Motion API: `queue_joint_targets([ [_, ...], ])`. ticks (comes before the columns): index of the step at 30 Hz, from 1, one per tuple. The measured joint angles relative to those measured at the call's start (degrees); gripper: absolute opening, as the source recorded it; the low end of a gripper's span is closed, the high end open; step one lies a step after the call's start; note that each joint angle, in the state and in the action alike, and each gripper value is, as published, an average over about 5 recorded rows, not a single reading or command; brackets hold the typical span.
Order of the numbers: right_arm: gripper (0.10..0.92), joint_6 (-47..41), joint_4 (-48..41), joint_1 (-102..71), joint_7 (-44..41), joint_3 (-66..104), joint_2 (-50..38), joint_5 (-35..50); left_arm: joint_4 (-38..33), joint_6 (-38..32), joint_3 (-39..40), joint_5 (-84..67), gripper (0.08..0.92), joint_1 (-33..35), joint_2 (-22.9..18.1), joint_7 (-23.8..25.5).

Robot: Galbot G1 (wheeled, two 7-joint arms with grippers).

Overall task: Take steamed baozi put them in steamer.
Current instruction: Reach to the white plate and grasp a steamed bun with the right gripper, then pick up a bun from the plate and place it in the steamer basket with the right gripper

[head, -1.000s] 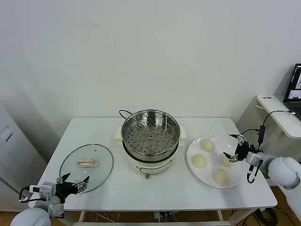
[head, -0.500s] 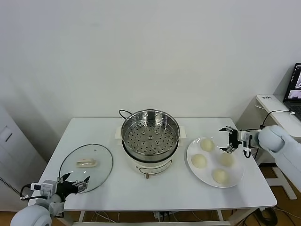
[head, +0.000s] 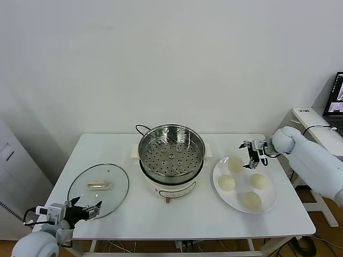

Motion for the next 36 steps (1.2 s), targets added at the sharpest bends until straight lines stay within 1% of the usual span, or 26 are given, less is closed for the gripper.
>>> queue_joint_targets([
  [11, 0.814, -0.2, -3.1, 0.2, -0.8, -1.9, 2.9, -1.0, -0.8, 0.5, -0.4, 0.4, 0.823, 0.8, 0.0, 0.1],
  [18, 0.729, -0.5, -4.5, -0.5, -0.2, -1.7, 4.2, -2.2, -1.2, 0.6, -0.5, 0.6, 0.823, 1.4, -0.2, 0.1],
  [28, 0.569, -0.2, -5.2, -1.6, -0.2, -0.6, 5.1, -3.9, -1.9, 0.7, -0.6, 0.9, 0.823, 1.8, -0.3, 0.1],
  [36, 0.556, 0.2, -3.5, -0.6, -0.9, -1.5, 4.0, -3.6, -2.0, 1.0, -0.8, 0.9, 0.823, 1.8, -0.5, -0.1],
])
